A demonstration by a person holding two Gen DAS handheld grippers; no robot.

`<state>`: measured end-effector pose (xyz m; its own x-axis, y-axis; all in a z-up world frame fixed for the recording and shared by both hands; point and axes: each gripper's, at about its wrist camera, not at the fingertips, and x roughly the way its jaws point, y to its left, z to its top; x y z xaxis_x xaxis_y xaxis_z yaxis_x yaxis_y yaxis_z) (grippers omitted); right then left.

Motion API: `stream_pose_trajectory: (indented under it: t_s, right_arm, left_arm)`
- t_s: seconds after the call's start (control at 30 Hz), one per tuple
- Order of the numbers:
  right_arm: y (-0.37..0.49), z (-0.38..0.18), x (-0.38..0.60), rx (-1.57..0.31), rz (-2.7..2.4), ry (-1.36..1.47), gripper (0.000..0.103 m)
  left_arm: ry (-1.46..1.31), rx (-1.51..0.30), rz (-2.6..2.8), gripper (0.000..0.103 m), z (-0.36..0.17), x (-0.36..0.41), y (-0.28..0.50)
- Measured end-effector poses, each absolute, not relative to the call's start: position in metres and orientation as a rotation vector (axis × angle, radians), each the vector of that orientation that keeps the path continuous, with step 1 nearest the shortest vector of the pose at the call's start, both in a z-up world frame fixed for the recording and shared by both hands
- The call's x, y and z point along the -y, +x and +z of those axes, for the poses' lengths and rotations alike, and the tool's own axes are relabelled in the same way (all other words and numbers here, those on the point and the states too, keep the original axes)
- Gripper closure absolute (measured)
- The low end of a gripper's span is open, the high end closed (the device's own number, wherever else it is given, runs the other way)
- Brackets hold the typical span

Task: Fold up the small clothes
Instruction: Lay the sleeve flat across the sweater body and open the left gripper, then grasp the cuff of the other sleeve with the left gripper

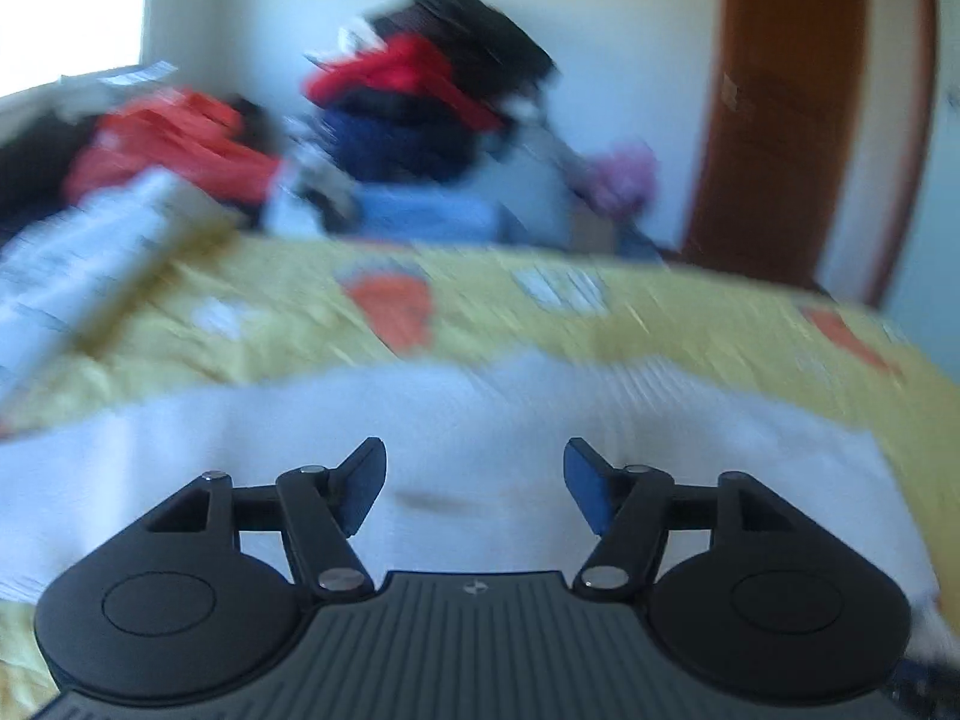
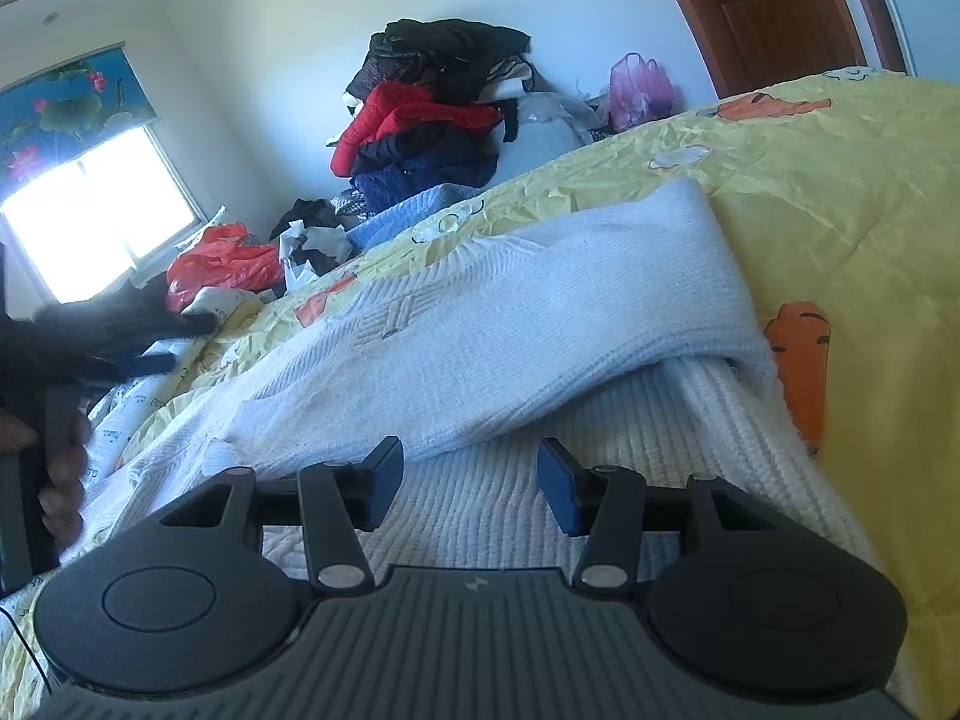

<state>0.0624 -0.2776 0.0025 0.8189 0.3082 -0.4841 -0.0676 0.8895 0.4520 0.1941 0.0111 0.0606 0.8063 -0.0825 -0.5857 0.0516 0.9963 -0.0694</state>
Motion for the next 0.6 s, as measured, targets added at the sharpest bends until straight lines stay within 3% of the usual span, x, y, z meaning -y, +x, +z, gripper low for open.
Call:
stream_pose_trajectory:
  t_s: [0.13, 0.2, 0.33, 0.4, 0.53, 0.6]
  right_arm:
    - [0.064, 0.005, 0.274, -0.593, 0.194, 0.407, 0.048]
    - [0.066, 0.015, 0.264, -0.584, 0.2, 0.333, 0.046]
    - [0.094, 0.041, 0.247, -0.556, 0.198, 0.173, 0.039]
    - [0.124, 0.049, 0.24, -0.569, 0.17, 0.108, 0.029]
    - [0.18, 0.035, 0.231, -0.666, 0.091, -0.033, 0.028]
    - [0.192, 0.016, 0.232, -0.732, 0.064, -0.065, 0.022]
  left_arm:
    - [-0.076, -0.751, -0.064, 0.038, 0.007, -0.005, 0.203]
    - [-0.002, -0.646, -0.08, 0.036, -0.007, 0.001, 0.187]
    - [0.002, -0.645, -0.084, 0.031, -0.009, 0.002, 0.184]
    - [-0.017, -0.645, -0.103, 0.028, -0.008, 0.0, 0.183]
    - [-0.03, -0.644, -0.117, 0.026, -0.006, -0.006, 0.188]
    - [-0.044, -0.642, -0.128, 0.024, -0.006, -0.007, 0.19]
